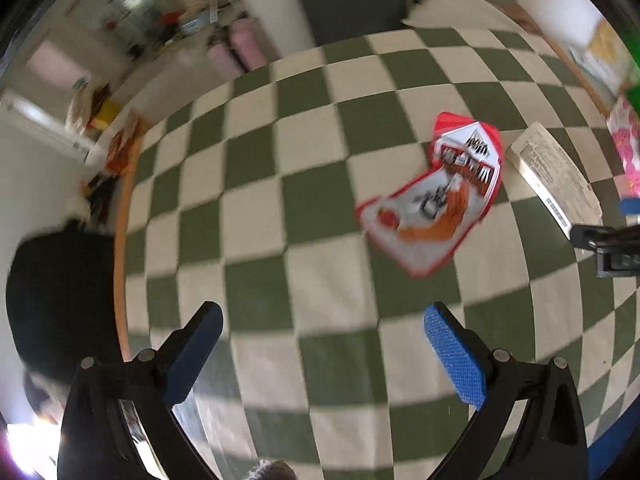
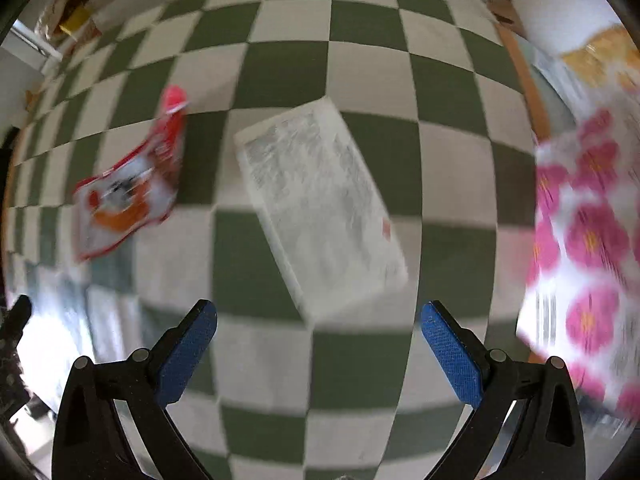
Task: Collect trash
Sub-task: 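Grasp the red snack wrapper with left tool while right tool grasps white leaflet, then carry the wrapper and leaflet down to the bin and release both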
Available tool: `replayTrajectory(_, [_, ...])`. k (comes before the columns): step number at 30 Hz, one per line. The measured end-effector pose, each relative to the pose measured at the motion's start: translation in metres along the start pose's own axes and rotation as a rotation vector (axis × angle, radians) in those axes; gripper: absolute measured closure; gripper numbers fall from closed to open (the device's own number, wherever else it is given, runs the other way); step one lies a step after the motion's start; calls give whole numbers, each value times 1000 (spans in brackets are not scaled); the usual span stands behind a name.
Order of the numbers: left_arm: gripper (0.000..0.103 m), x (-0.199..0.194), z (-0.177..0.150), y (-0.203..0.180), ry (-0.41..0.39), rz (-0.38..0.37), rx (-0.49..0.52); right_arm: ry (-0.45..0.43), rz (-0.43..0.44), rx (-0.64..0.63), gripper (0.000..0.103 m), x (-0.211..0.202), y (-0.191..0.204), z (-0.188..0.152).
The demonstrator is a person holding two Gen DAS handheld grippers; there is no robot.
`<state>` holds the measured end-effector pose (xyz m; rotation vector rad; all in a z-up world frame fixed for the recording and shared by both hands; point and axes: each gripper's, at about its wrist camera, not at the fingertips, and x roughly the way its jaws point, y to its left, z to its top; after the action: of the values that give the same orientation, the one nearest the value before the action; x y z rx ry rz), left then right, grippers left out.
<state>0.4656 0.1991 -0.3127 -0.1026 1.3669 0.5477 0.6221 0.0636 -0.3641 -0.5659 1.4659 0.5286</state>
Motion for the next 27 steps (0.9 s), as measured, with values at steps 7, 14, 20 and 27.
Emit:
replayTrajectory(7, [0,33,59,-35,65,-106,219,13,23,-11,15,39,-6,34])
replayTrajectory(14, [0,63,76,-84,142,-164,468,40,31,119,18,42,-55,18])
replayTrajectory(20, [26,75,77,-96,197,-256,434,73,43,208,18,52,-90,11])
replayTrajectory(27, [30,71,61,-67,254,-374,-22,74,48,217,18,56,-91,11])
